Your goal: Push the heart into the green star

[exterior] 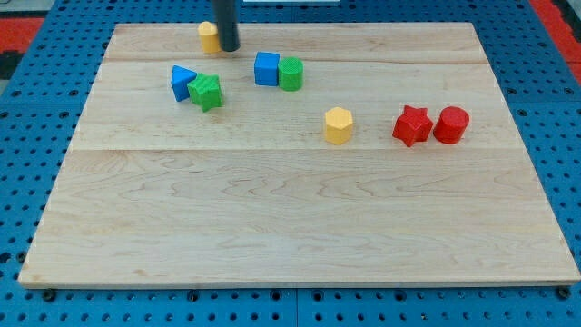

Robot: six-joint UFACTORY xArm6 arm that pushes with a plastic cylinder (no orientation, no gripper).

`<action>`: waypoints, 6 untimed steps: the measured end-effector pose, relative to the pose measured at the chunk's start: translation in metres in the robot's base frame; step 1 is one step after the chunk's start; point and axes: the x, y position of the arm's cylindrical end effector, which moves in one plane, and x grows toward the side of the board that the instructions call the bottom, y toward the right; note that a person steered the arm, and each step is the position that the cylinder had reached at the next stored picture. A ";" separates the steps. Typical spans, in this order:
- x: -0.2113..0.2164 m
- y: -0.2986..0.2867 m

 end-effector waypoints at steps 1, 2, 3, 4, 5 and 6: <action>-0.028 0.028; -0.045 -0.025; -0.005 -0.056; 0.012 -0.053; -0.034 -0.112; -0.009 -0.083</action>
